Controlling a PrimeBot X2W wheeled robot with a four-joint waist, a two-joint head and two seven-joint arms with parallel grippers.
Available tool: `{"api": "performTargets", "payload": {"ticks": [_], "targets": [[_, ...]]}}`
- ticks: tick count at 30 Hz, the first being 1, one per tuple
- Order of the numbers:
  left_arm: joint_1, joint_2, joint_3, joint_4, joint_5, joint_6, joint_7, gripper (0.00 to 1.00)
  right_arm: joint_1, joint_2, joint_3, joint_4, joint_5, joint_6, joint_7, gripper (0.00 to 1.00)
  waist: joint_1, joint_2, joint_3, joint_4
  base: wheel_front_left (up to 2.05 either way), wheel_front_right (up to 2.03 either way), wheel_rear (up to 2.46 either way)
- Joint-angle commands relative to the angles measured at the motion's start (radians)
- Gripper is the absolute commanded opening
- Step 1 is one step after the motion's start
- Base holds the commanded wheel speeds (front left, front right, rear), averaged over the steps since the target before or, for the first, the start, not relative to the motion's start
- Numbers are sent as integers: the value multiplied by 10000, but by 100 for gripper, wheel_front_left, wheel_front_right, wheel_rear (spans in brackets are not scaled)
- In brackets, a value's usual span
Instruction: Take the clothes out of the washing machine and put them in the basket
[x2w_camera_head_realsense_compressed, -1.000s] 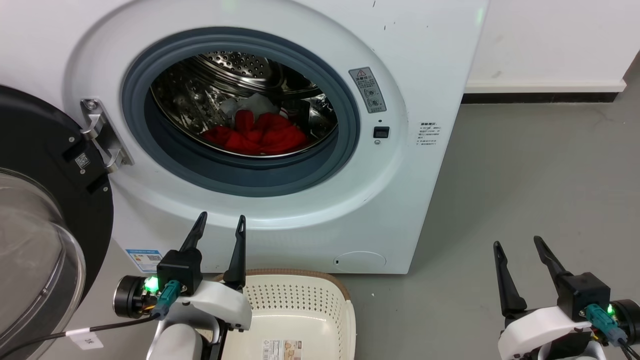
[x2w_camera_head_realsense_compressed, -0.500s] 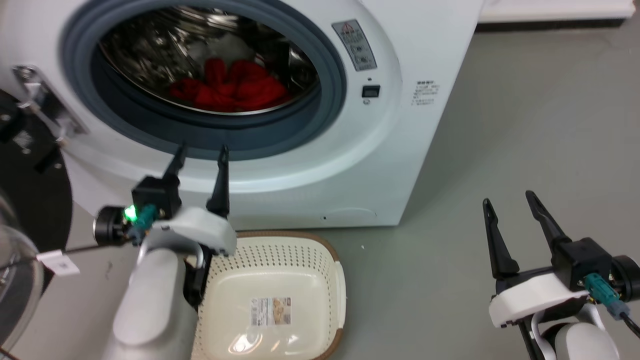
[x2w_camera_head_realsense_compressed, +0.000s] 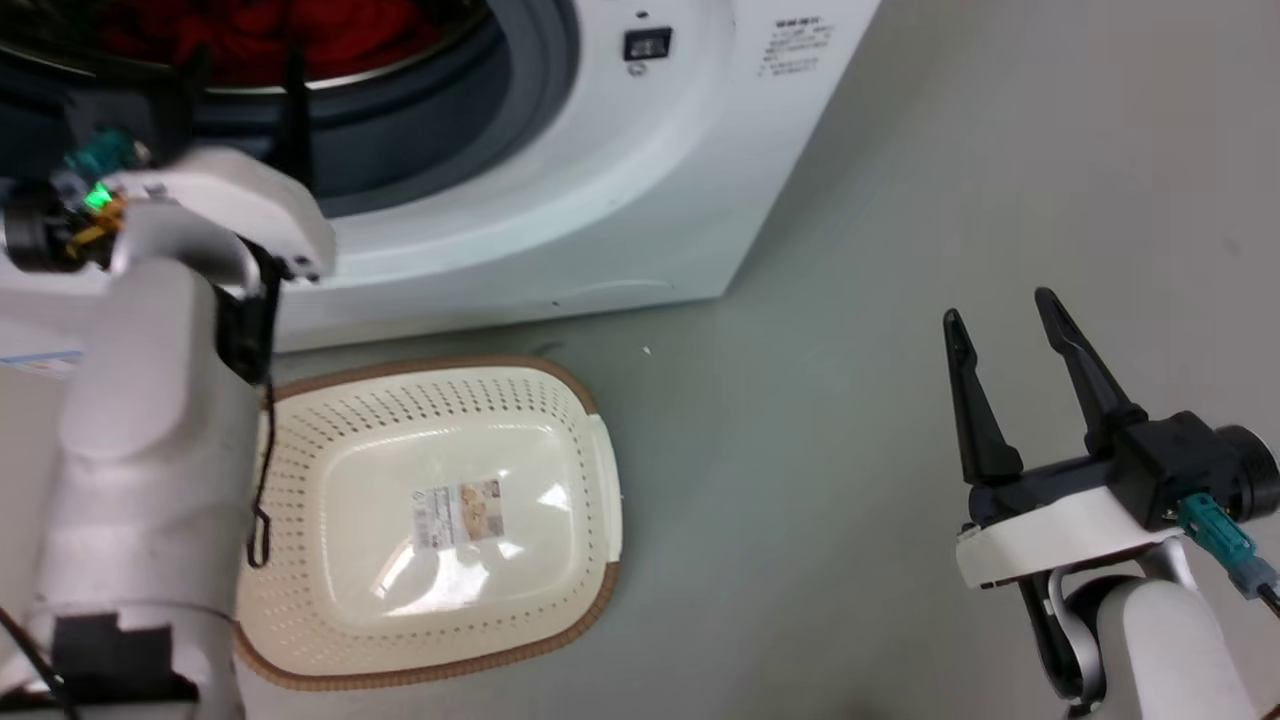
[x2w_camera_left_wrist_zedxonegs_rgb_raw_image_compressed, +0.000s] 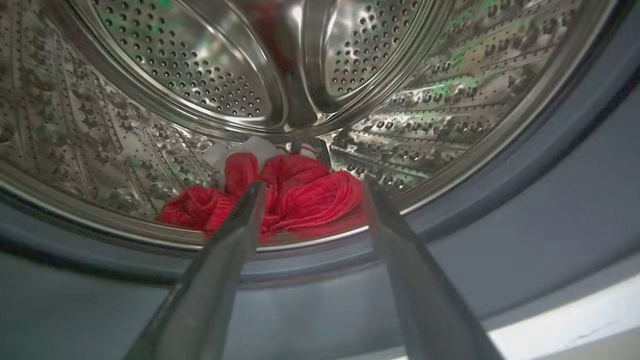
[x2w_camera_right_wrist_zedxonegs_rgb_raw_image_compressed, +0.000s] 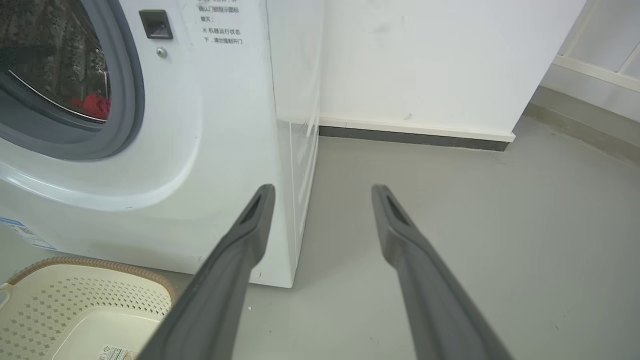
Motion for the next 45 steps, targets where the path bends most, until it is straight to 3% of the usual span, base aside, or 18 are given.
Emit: {"api": "performTargets", "payload": {"ticks": [1, 16, 22, 29, 38, 39, 40, 41, 45], "targets": [[-281, 124, 39, 170, -43, -23, 94, 100, -203, 30, 79, -22, 59, -7, -77, 100, -2, 0, 711, -565, 0, 0, 0], [-4230, 1533, -806, 2738, -292, -247, 2503, 100, -1031, 29, 949, 369, 792, -7, -632, 100, -2, 0, 2421, -1546, 0, 0, 0], [-5415, 2125, -1592, 3120, -722, -246, 4111, 100, -1155, 32, 1359, 537, 1056, -7, -780, 100, -2, 0, 2882, -2004, 0, 0, 0], [-6507, 2885, -2536, 3169, -1296, -249, 6747, 100, -1174, 35, 1721, 666, 1330, -7, -887, 100, -2, 0, 3337, -2455, 0, 0, 0], [-6817, 3631, -2797, 3231, -1740, -117, 9334, 100, -1238, 31, 2116, 835, 1724, -7, -1009, 100, -2, 0, 3720, -2841, 0, 0, 0], [-6729, 3654, -2804, 3214, -1753, -49, 9486, 87, -1262, 31, 2127, 854, 1741, -7, -1015, 100, -2, 0, 3729, -2850, 0, 0, 0], [-6629, 3668, -2805, 3145, -1778, -10, 9569, 35, -1282, 32, 2139, 873, 1761, -7, -1026, 100, -2, 0, 3735, -2854, 0, 0, 0], [-6587, 3694, -2774, 3005, -1806, 91, 9515, 0, -1300, 32, 2164, 889, 1794, -7, -1031, 100, -2, 0, 3751, -2857, 0, 0, 0], [-6308, 3807, -2735, 2422, -1783, 405, 9146, 0, -1367, 31, 2224, 978, 1849, -7, -1042, 100, -2, 0, 3717, -2856, 0, 0, 0]]}}
